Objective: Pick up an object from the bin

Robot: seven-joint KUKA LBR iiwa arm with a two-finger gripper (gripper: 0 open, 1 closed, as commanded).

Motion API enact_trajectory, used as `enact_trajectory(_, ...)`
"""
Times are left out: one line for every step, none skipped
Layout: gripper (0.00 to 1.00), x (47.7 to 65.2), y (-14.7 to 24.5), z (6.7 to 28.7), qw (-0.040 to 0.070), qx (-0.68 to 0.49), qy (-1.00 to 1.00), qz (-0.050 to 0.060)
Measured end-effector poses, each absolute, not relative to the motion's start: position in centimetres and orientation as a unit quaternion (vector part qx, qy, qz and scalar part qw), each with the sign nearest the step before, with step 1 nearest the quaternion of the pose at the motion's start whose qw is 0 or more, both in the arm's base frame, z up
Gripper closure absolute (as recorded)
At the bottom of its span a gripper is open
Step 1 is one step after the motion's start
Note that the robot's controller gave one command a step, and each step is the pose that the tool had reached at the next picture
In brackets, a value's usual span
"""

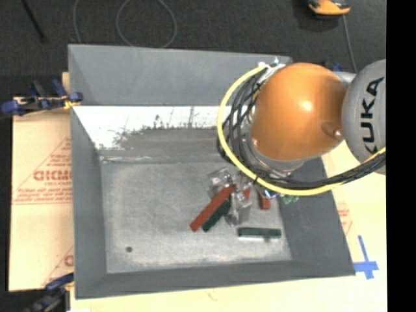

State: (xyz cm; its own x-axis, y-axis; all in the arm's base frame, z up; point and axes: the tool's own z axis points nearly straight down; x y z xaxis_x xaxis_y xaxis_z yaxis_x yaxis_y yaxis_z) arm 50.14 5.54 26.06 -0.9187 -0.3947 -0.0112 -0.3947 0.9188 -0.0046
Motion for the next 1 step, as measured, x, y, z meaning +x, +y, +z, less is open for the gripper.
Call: enact_trajectory(1.0,49.97,5.64,25.59,0.001,-0.201,0.98,0.0)
